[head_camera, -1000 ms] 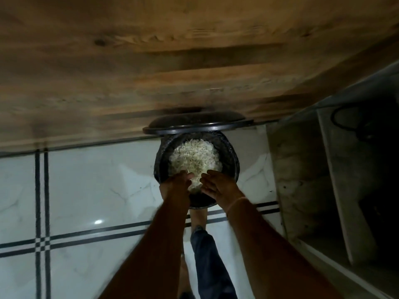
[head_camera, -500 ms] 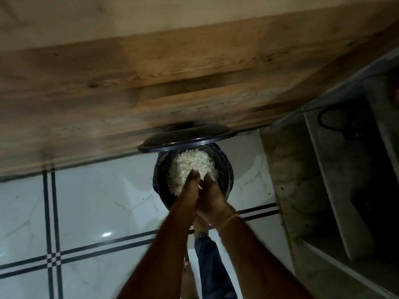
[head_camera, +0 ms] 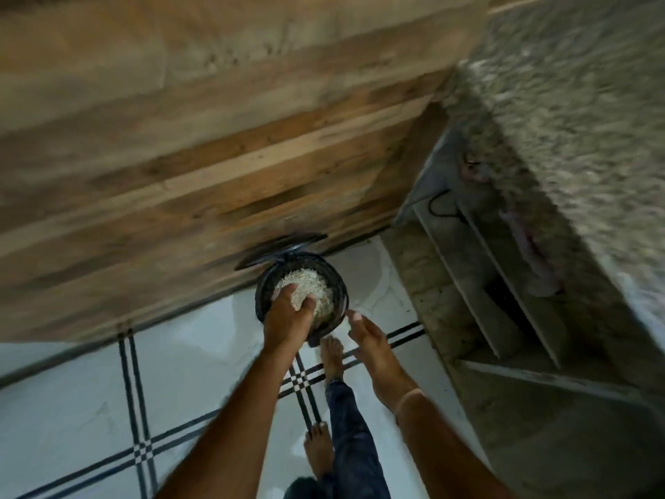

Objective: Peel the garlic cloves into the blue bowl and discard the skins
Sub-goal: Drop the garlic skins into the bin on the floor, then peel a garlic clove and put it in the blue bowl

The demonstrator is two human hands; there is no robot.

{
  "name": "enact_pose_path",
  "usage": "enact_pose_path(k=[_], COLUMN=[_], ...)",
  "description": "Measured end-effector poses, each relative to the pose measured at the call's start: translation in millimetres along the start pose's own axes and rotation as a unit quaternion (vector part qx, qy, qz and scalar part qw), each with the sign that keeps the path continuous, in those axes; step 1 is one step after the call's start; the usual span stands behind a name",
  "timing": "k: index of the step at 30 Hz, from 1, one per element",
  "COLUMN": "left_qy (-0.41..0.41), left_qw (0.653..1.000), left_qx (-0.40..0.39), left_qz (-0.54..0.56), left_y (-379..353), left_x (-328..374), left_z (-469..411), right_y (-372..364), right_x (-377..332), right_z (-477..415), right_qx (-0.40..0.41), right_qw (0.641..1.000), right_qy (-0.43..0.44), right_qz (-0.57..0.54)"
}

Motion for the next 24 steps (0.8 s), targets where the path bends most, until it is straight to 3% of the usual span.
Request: enact_pose_path(k=[3, 7, 13, 17, 24], left_qy=[-0.087, -0.212, -0.366, -0.42, -0.429], left_qw=[0.993, 0.964, 0.898, 0.866, 0.841], left_qx=[-0.029, -0.067, -0.14, -0.168, -0.256], left_qz=[-0.079, -0.147, -0.201, -0.214, -0.208], left_y=[-15, -71, -185, -275, -414], left_x=[45, 101, 168, 196, 222], left_z=[81, 184, 309, 376, 468], right_y=[58, 145, 302, 406, 551], right_x=[-11, -22, -22, 2, 65], right_z=[82, 170, 262, 308, 348], right_qx=[0.078, 0.163, 0.328, 0.417, 0.481], right_qw=[0.995, 0.975, 0.909, 0.864, 0.843], right_qy=[0.047, 0.15, 0.243, 0.255, 0.216], right_qz=[-0.043, 0.021, 0.089, 0.12, 0.109])
Point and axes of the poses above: each hand's wrist, its own z-axis away from the middle knuckle, its own y-axis out of the back of the hand, x = y × z, the point moved 7 cm from there along -z, towards the middle knuckle, and after that the axes turned 2 degrees about x, right-handed, at the moved point
